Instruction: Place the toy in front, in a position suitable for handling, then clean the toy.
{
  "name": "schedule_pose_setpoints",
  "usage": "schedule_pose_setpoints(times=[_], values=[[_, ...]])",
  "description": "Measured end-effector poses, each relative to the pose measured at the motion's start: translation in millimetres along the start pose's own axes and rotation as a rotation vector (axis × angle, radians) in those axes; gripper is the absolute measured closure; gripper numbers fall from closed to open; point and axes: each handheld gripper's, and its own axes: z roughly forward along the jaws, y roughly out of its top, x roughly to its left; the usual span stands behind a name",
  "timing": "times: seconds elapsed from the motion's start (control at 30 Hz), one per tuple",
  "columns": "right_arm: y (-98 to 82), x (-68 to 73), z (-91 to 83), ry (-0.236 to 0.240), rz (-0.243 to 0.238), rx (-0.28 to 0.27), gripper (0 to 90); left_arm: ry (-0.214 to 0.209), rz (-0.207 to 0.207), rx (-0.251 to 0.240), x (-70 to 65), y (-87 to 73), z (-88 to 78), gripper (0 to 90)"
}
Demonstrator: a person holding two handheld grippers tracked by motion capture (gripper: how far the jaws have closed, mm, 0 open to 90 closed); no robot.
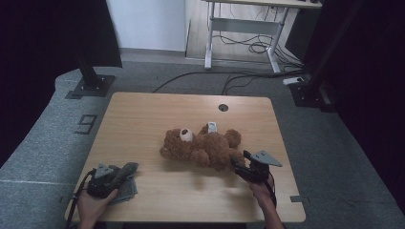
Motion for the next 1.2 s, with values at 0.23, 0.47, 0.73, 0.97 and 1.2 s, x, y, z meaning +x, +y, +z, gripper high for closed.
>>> schedule_pose_setpoints(times=[0.23, 0.47, 0.73, 0.97, 1.2], values=[[0.3, -3.6, -2.0, -0.003, 0.011, -0.005, 37.2, -0.088, -0.049, -0.132, 0.6, 3.8, -17.6, 75.6], [0.4, -3.7, -3.1, -0.004, 0.012, -0.008, 37.1, -0.123, -0.052, -0.193, -3.8, 7.7, -26.2, 75.4], [5.7, -6.1, -8.0, 0.000, 0.014, -0.026, 36.5, -0.168, -0.043, -0.241, -8.0, 21.5, -32.8, 75.4], [23.0, -4.1, -7.7, 0.013, 0.010, -0.048, 34.5, -0.195, -0.030, -0.253, -10.8, 37.7, -32.0, 75.2], [34.8, -1.1, 10.4, 0.071, -0.004, 0.012, 28.2, -0.232, -0.013, -0.268, -20.5, 50.3, -26.8, 75.2]])
